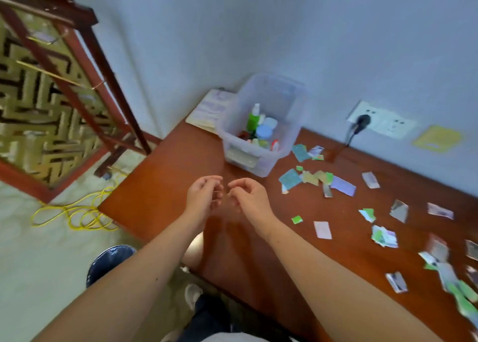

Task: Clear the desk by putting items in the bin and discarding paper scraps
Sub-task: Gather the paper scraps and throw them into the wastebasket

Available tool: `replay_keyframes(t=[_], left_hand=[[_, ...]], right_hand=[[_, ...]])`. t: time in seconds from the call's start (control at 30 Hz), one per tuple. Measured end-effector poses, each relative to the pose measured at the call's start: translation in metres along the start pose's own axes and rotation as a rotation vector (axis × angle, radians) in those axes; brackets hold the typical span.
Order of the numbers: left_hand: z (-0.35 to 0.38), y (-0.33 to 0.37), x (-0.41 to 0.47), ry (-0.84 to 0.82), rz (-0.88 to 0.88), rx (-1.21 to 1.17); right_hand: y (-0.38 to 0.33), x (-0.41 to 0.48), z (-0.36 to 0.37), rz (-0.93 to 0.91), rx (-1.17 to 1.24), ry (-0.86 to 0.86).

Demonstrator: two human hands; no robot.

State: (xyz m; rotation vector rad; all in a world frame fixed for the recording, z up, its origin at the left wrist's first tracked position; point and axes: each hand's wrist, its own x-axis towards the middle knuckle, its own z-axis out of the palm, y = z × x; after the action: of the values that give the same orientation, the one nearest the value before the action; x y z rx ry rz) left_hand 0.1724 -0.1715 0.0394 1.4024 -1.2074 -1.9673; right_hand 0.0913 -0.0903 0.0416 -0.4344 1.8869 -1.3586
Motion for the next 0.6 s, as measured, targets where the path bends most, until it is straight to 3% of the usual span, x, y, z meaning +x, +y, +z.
replay_keyframes(t=[0.3,0.6], left_hand=[[0.108,-0.05,-0.047,-0.159,0.01,0.158],[0.155,-0.108,-0.036,-0.28,0.075,0.548]], right_hand=[[0.046,-0.038,-0.129,0.02,-0.009,0.126],[0.104,-0.031,-0.198,0.17,-0.34,0.229]])
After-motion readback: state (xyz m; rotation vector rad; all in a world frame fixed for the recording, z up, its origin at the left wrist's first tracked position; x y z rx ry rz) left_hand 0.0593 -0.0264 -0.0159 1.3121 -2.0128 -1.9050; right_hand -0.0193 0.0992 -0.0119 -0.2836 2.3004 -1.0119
